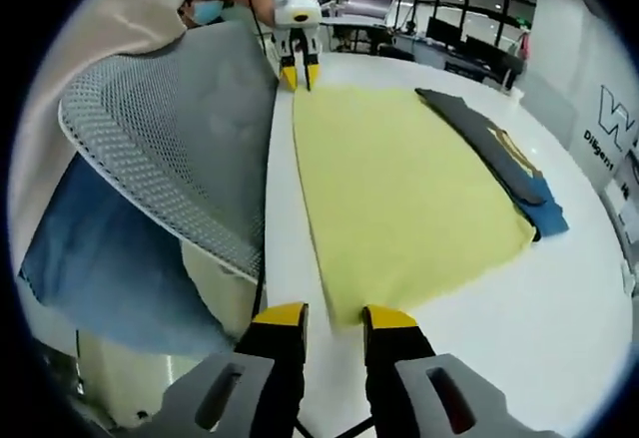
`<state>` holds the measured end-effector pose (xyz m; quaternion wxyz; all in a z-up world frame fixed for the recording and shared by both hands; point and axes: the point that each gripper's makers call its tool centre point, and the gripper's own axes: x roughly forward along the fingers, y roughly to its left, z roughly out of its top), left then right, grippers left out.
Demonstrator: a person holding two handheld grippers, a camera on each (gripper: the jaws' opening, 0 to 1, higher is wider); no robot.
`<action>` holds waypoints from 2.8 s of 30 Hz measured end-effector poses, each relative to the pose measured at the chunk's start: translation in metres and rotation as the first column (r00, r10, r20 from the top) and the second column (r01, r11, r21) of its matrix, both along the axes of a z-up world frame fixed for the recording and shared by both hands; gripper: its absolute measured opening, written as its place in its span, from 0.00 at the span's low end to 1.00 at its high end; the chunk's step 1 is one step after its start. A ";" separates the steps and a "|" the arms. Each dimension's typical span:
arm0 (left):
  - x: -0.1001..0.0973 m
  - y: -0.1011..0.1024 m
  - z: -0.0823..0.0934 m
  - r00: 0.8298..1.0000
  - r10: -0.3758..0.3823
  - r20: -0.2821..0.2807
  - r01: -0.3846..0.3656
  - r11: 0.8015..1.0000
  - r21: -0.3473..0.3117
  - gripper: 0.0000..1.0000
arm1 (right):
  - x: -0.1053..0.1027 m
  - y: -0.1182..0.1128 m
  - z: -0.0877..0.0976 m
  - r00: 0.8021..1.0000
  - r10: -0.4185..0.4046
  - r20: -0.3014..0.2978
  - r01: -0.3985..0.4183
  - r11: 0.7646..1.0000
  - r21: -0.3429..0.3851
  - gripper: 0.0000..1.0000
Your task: Fold the garment on the visible template until the final outline fits inside the template.
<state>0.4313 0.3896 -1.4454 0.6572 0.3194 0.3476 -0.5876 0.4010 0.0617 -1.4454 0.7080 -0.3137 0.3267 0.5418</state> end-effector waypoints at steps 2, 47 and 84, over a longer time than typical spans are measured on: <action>0.001 0.000 0.000 1.000 0.010 0.002 -0.010 1.000 -0.001 0.10 | -0.001 -0.001 -0.002 0.999 0.030 0.020 -0.029 0.999 -0.026 0.14; 0.038 0.006 0.090 0.998 0.050 -0.025 -0.051 0.998 -0.043 0.02 | 0.029 -0.004 0.090 0.993 0.116 -0.005 -0.116 0.993 0.007 0.00; 0.177 0.001 0.180 0.984 0.130 0.122 -0.118 0.988 -0.099 0.02 | 0.189 -0.010 0.187 0.992 -0.045 0.118 0.035 0.996 0.081 0.00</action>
